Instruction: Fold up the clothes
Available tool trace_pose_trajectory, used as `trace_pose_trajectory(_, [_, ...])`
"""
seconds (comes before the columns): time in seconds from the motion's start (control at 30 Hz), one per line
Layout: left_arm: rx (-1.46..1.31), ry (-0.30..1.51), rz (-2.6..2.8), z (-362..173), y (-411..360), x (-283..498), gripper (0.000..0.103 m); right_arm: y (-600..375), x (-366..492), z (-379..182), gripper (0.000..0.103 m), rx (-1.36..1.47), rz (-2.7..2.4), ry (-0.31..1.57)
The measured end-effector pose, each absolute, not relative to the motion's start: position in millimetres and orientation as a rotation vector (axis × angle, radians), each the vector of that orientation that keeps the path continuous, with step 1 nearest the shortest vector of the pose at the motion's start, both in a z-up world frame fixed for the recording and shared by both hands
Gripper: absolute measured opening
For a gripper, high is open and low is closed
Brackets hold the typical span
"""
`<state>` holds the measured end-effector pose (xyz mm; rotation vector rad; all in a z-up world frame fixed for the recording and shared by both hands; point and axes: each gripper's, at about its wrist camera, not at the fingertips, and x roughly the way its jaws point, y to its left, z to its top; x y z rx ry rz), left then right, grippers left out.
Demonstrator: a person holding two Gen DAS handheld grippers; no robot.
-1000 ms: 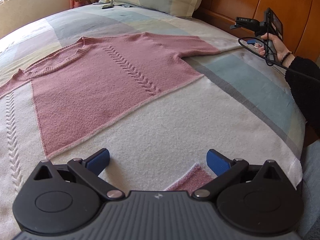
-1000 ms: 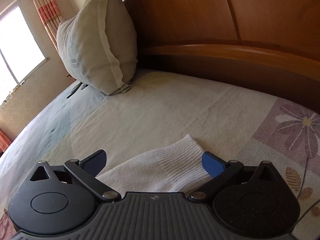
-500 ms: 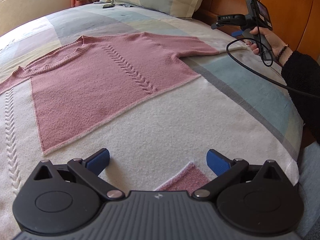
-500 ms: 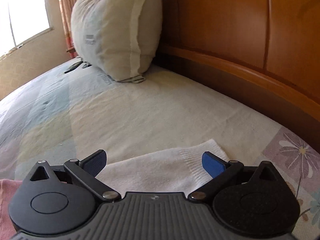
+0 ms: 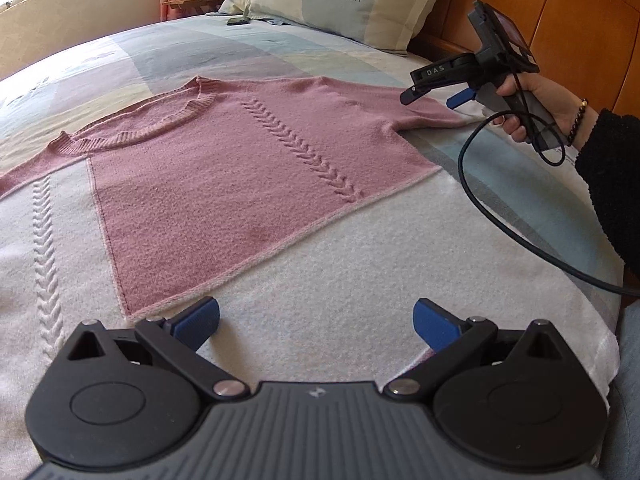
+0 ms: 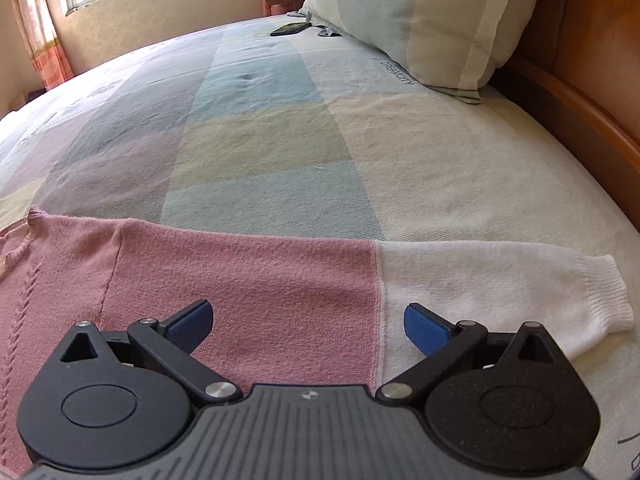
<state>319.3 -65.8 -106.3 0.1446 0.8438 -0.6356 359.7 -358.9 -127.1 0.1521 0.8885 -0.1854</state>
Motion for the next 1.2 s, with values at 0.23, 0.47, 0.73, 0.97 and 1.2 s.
trace_pose_trajectory(0.23, [0.085, 0.824, -0.646, -100, -44, 323, 0.102, -330, 327, -133, 0.103, 0.135, -0.261, 0.909])
trace_pose_trajectory(0.47, [0.070, 0.786, -0.649, -87, -35, 317, 0.102, -272, 312, -105, 0.103, 0.230, -0.163, 0.807])
trace_pose_trajectory(0.73, [0.051, 0.822, -0.611, -97, -26, 328, 0.102, -230, 337, -137, 0.103, 0.027, -0.087, 0.846])
trace_pose_trajectory(0.97, [0.076, 0.835, -0.591, -104, -30, 329, 0.102, -234, 328, -140, 0.103, 0.015, -0.058, 0.811])
trace_pose_trajectory(1.2, [0.058, 0.834, -0.586, -103, -28, 331, 0.102, -239, 314, -137, 0.103, 0.004, -0.046, 0.820])
